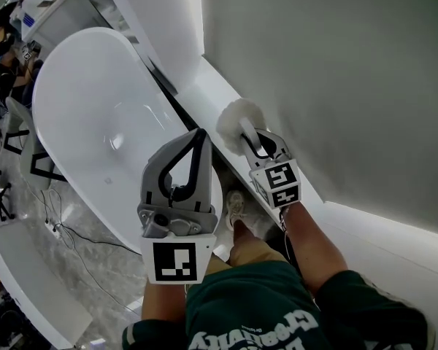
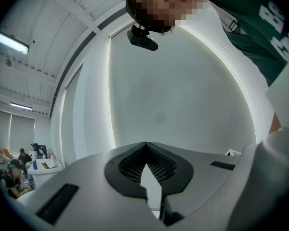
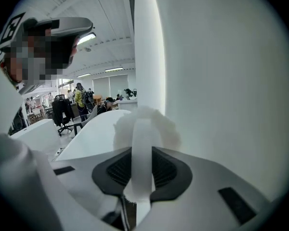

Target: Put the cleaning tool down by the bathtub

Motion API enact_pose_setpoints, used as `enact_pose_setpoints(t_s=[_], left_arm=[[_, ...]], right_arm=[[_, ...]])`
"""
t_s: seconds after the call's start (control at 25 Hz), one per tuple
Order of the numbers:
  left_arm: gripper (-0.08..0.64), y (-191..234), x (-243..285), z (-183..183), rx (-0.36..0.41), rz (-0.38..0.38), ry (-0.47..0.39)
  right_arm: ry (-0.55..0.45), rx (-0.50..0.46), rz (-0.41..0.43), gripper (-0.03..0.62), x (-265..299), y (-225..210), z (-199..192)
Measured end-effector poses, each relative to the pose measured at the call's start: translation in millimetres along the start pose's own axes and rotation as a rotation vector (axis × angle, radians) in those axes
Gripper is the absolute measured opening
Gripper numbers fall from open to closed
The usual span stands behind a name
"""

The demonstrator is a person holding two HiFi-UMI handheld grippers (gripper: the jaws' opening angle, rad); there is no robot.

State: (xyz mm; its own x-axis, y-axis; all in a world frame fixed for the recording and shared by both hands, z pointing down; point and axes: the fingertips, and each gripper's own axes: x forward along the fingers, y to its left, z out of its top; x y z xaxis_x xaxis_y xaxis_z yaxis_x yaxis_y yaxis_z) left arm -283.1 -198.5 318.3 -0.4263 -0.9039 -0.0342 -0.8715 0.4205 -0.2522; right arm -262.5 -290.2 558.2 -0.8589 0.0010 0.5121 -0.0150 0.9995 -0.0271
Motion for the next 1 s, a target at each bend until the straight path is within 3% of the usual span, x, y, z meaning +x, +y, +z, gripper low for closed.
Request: enact_pose_setpoints(t_s=[0.6, 1.0], left_arm=[[0.006, 2.2, 14.4, -60.6, -0.063, 0.056, 0.060], [0.006, 2.1, 27.0, -90.1, -0.092, 0.058, 0.097]], right_arm=[[0.212, -0.022, 0.048, 0.091, 79.4, -15.8, -108.4], [0.313, -0.036, 0.048, 0.091, 112.1, -29.0, -156.3]])
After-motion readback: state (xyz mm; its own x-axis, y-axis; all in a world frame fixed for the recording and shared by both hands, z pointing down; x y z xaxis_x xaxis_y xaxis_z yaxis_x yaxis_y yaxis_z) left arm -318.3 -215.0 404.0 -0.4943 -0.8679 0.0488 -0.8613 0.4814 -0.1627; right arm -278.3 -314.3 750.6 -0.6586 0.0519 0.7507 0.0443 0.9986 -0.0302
